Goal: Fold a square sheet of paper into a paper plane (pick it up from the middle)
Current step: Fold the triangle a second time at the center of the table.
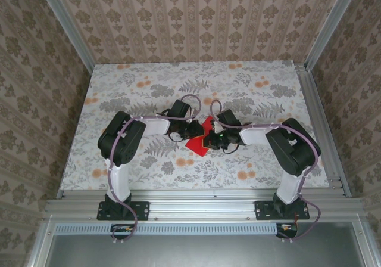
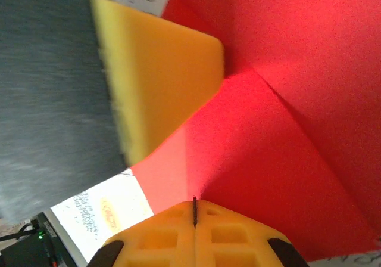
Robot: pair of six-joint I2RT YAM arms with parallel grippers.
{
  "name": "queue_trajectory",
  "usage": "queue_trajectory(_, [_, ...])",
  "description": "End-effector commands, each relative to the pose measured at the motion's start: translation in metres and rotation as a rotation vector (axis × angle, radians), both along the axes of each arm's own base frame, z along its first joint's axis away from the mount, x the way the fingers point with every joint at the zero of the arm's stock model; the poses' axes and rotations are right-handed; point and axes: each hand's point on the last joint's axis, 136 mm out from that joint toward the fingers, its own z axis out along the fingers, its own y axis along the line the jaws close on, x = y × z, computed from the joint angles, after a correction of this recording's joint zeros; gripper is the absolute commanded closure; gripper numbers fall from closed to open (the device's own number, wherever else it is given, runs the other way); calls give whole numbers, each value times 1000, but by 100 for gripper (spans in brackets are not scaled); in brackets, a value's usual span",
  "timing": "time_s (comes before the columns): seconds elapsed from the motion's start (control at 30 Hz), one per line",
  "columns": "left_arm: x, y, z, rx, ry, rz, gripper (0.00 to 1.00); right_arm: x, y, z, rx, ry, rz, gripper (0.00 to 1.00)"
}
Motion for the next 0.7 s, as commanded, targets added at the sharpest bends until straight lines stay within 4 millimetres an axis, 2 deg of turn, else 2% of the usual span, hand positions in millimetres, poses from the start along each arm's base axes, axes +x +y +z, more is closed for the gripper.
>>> queue_trajectory(0.0, [-19,30,-56,173,90,17,86,-5,2,-8,5,23,19,96])
queue_trajectory(0.2, [-14,30,-54,166,89,22,86,-18,-9,-24,-56,47,35,97])
queue_trajectory(0.4, [0,36,-47,144,70,57,85,-30,-19,-39,-115,70,65,98])
queue_trajectory(0.67, [17,43,-43,124,63,79,82,-36,-29,-44,-181,70,96,98])
